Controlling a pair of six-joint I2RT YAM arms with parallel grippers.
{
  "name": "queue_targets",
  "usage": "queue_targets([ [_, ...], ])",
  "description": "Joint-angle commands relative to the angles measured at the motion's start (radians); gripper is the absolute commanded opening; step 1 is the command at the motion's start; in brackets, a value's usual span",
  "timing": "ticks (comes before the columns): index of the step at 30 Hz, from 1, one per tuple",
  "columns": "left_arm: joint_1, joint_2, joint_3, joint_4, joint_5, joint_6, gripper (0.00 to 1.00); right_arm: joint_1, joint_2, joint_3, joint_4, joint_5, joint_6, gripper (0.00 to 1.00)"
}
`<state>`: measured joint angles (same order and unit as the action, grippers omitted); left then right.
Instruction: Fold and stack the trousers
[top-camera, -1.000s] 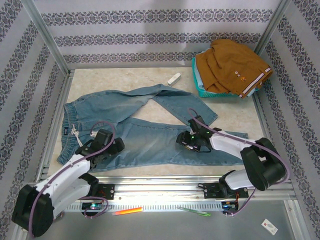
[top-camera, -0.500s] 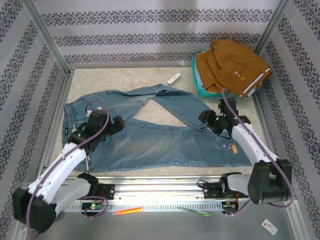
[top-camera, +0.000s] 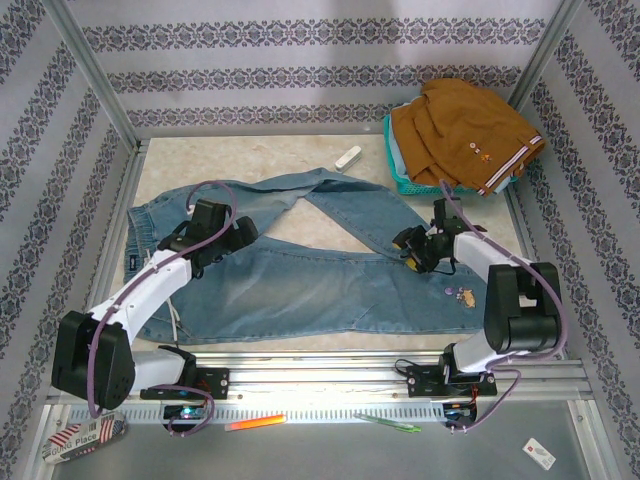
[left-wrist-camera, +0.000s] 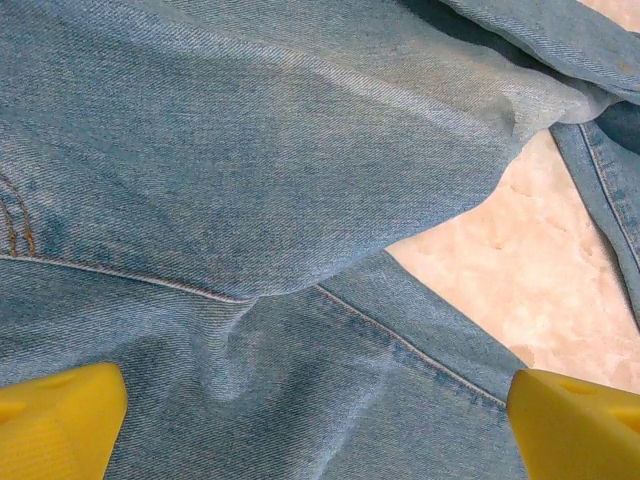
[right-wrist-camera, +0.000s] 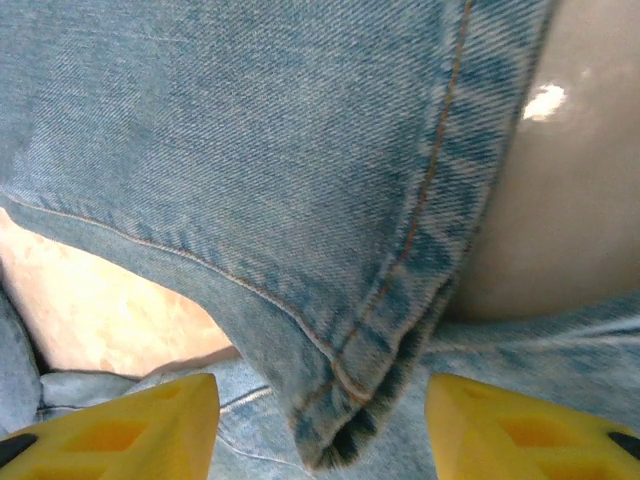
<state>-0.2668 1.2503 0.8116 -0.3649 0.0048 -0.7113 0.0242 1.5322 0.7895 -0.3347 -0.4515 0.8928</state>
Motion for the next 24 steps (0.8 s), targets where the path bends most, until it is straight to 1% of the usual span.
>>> queue_targets([
  [1,0.008,-0.031,-0.029,0.034,0.015,-0.012,0.98,0.008,0.064,0.018,0.075,-0.058,0.044,0.37],
  [2,0.009,-0.039,-0.034,0.031,0.018,-0.01,0.98,0.008,0.071,0.022,0.09,-0.076,0.052,0.26],
  [3,0.01,-0.053,-0.04,0.029,0.017,-0.01,0.98,0.013,0.068,0.027,0.092,-0.08,0.054,0.12],
  [4,0.01,-0.067,-0.047,0.026,0.016,-0.012,0.98,0.02,0.054,0.03,0.091,-0.071,0.051,0.02],
  [5,0.01,-0.081,-0.054,0.024,0.016,-0.012,0.98,0.031,0.036,0.033,0.081,-0.055,0.044,0.0],
  [7,0.011,-0.11,-0.076,0.035,0.021,-0.025,0.98,0.045,-0.008,0.037,0.06,-0.027,0.027,0.0],
  [9,0.011,-0.125,-0.093,0.039,0.026,-0.031,0.97,0.034,-0.044,0.051,0.028,-0.015,0.0,0.0],
  [10,0.012,-0.131,-0.092,0.03,0.025,-0.031,0.97,0.019,-0.061,0.064,0.006,-0.015,-0.02,0.0],
  [12,0.012,-0.143,-0.09,0.013,0.032,-0.032,0.94,-0.023,-0.09,0.102,-0.039,-0.019,-0.066,0.0],
  [15,0.013,-0.159,-0.064,-0.024,0.038,-0.022,0.92,-0.093,-0.113,0.205,-0.168,0.05,-0.185,0.0],
  [18,0.019,-0.163,-0.003,-0.096,0.042,-0.007,0.92,-0.171,-0.112,0.299,-0.298,0.073,-0.274,0.0],
  [20,0.028,-0.155,0.079,-0.171,0.053,0.02,0.92,-0.219,-0.131,0.341,-0.367,0.078,-0.331,0.0],
  [22,0.034,-0.145,0.16,-0.243,0.066,0.063,0.93,-0.265,-0.164,0.35,-0.409,0.073,-0.361,0.0],
  [24,0.04,-0.134,0.227,-0.299,0.066,0.1,0.94,-0.304,-0.218,0.309,-0.386,0.099,-0.343,0.0],
])
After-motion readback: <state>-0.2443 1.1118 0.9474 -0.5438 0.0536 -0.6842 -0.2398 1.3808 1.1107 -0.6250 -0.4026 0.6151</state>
